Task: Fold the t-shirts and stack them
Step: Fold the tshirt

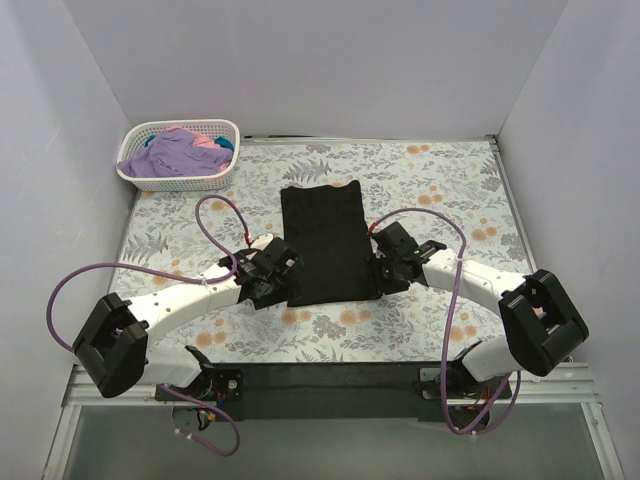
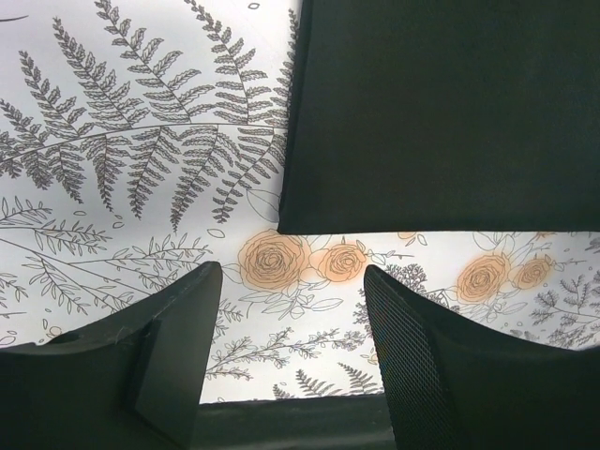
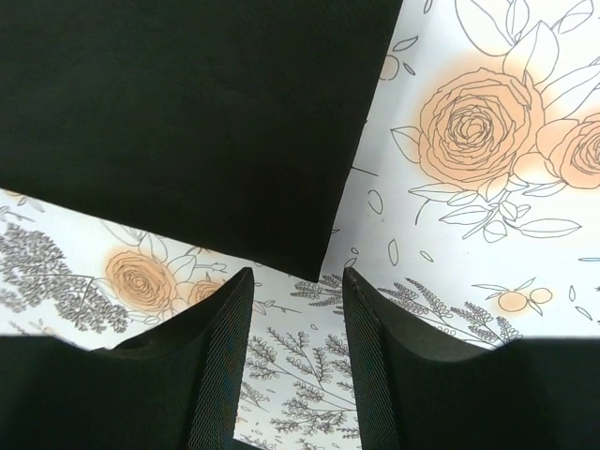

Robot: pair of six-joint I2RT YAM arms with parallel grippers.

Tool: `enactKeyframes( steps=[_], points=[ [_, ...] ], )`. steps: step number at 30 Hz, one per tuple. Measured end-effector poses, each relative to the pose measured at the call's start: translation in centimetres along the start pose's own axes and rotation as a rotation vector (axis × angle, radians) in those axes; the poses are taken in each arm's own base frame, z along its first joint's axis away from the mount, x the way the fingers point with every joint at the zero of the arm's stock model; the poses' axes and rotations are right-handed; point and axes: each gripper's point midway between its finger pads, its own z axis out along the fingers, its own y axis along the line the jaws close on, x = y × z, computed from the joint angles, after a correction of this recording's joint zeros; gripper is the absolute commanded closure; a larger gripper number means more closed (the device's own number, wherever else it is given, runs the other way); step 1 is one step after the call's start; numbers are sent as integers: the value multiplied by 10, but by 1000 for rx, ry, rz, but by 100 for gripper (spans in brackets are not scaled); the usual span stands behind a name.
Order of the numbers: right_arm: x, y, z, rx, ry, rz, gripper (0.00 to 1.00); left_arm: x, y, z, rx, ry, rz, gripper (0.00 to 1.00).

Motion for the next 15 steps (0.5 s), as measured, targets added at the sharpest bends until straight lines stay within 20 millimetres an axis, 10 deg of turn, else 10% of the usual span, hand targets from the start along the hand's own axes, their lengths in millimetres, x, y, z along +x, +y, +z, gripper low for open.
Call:
enactKeyframes(
  steps=[15],
  points=[
    [8,-5,14,100,20,-8,56,1,-1,0,-5,-8,-22,42]
  ],
)
